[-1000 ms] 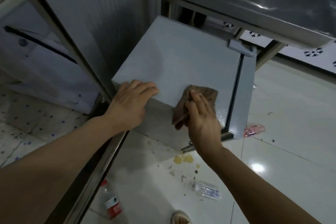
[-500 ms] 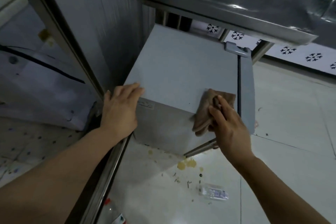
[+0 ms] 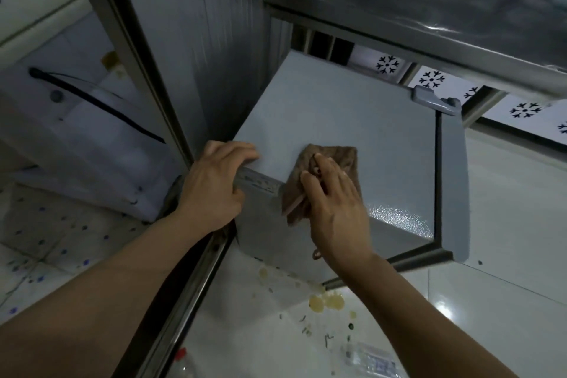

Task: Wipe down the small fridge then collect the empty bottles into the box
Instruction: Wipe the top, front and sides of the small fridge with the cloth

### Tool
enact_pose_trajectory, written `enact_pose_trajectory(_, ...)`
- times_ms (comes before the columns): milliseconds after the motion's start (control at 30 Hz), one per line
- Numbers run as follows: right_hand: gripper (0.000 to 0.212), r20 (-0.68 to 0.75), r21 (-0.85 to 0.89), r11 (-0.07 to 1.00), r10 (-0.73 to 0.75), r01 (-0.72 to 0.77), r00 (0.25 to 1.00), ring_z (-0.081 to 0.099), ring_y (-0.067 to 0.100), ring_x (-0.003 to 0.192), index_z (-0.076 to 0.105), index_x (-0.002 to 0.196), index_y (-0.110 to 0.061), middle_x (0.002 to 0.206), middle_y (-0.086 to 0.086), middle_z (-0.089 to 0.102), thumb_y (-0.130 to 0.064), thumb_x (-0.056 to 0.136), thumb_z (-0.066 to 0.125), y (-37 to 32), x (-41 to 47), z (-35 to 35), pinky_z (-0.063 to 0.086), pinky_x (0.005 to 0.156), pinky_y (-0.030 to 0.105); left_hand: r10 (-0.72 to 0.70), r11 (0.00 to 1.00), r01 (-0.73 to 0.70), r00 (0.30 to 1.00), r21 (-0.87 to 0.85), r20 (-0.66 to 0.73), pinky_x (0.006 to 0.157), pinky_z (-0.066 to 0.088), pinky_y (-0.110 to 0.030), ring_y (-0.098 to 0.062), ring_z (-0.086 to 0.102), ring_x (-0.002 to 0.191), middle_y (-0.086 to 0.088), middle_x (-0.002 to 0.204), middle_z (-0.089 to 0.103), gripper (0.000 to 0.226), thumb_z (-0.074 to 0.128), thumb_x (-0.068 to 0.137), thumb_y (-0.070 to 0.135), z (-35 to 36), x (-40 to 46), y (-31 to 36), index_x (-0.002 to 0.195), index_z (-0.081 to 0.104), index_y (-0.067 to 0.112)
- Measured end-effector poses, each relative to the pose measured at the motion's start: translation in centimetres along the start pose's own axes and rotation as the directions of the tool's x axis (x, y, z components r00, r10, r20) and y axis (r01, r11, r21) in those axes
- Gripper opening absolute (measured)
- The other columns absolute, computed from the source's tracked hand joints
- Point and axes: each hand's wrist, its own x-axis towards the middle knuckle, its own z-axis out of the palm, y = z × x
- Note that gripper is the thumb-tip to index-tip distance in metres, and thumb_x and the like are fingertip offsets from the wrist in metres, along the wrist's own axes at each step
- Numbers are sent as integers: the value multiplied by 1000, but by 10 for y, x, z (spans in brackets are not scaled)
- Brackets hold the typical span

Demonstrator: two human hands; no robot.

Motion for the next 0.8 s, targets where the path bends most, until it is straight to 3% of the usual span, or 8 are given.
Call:
enact_pose_trajectory(67, 31, 22, -37, 999, -18, 19, 1000, 52, 41, 120, 64, 114, -4, 134, 25, 51, -4, 83, 66, 21, -13, -7, 50, 93, 53, -6, 1000, 6, 999, -3, -54, 91, 45, -45, -30, 48, 110, -9, 122, 59, 52, 61, 62, -13, -4, 0, -8, 112, 63, 2)
enact_pose_trajectory(167, 31, -43, -62, 994, 85, -87, 995, 54, 46, 115, 64, 114, -2, 133, 28, 50, -7, 84, 61, 35, -33, -12, 53, 83, 55, -21, 999, 18, 993, -27, -114, 94, 43, -44, -30, 50, 109, -11, 116, 61, 51, 62, 59, -16, -5, 1, -19, 106, 65, 2)
enact_pose_trajectory(300, 27, -212, -51, 991, 113, -126, 971, 50, 44, 120, 63, 107, 3, 127, 29, 52, 1, 82, 54, 3, -21, 15, 45, 96, 53, -6, 991, -11, 992, -134, -129, 97, 42, -37, -27, 54, 110, -11, 115, 61, 51, 59, 60, -18, 0, 2, -29, 106, 64, 2)
enact_pose_trajectory(400, 23, -277, -40, 995, 78, -92, 958, 52, 40, 120, 65, 102, -1, 125, 26, 56, 1, 82, 53, -32, 9, 32, 42, 96, 47, -12, 981, -17, 989, -193, -147, 100, 42, -41, -24, 54, 114, -5, 121, 59, 64, 59, 63, -15, 3, -1, -30, 121, 54, 11)
enact_pose_trajectory(533, 25, -323, -16, 1000, -19, 15, 946, 58, 35, 112, 66, 96, -9, 121, 20, 60, -17, 85, 46, -78, 47, 56, 46, 89, 40, -38, 913, -19, 991, -409, -130, 105, 37, -30, -2, 44, 125, 13, 139, 45, 94, 63, 71, -9, 7, -13, -44, 143, 19, 32)
enact_pose_trajectory(633, 27, -290, -114, 988, -134, 105, 947, 58, 34, 109, 67, 103, -14, 122, 18, 59, -24, 80, 58, -84, 60, 65, 47, 84, 40, -65, 906, -52, 964, -420, -259, 100, 41, -24, -4, 48, 120, 8, 144, 37, 94, 62, 69, -15, 10, -20, -56, 143, 21, 25)
enact_pose_trajectory(733, 33, -165, -299, 922, -303, 245, 939, 52, 35, 116, 66, 108, -17, 132, 15, 53, -30, 78, 65, -80, 66, 74, 45, 87, 44, -63, 920, -82, 934, -384, -351, 90, 34, 0, 1, 49, 113, 7, 142, 37, 90, 60, 68, -16, 14, -27, -67, 141, 26, 23)
enact_pose_trajectory(800, 32, -171, -388, 870, -393, 305, 903, 50, 35, 118, 66, 108, -15, 135, 15, 50, -30, 81, 61, -75, 66, 79, 43, 91, 45, -41, 921, -114, 922, -373, -385, 86, 31, 4, 3, 48, 112, 6, 140, 38, 86, 60, 70, -15, 16, -29, -73, 140, 29, 23)
